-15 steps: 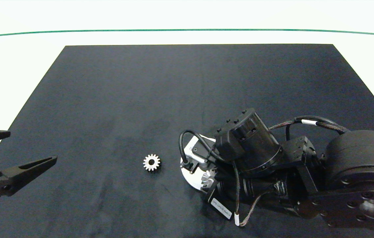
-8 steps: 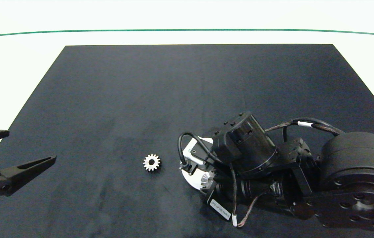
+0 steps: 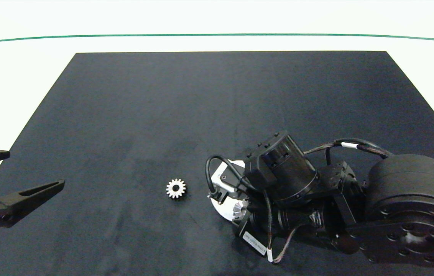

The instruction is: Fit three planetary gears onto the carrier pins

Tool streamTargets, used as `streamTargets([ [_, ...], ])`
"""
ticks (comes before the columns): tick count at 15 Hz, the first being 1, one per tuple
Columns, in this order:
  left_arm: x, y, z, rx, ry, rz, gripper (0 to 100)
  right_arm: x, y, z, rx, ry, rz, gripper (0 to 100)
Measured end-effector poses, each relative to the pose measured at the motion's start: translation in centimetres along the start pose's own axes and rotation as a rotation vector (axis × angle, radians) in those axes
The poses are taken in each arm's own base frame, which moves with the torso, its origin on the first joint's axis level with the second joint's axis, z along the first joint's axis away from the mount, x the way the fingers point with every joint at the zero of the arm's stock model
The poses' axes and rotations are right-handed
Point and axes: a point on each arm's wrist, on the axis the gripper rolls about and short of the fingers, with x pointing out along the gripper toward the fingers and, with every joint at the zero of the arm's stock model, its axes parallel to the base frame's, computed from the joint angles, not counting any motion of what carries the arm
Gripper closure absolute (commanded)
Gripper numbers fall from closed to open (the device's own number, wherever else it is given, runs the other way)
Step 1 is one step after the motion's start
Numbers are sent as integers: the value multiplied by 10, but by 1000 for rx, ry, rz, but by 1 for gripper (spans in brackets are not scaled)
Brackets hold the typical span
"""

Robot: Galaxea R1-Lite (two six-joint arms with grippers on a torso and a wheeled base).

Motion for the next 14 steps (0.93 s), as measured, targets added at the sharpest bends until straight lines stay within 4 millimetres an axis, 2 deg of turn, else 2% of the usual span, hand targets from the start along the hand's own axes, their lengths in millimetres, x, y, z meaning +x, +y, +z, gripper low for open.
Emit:
streamTargets([
  [2,0,0,0,0,0,0,0,1,0,0,1,2,-1,90],
  [3,0,0,0,0,0,0,0,1,0,0,0,3,-1,0],
  [11,0,0,0,0,-1,1,0,0,0,0,3,0,1,0],
  [14,-4,2,2,-5,-15,18,0,-13,-8,-4,24,-20,-5,0],
])
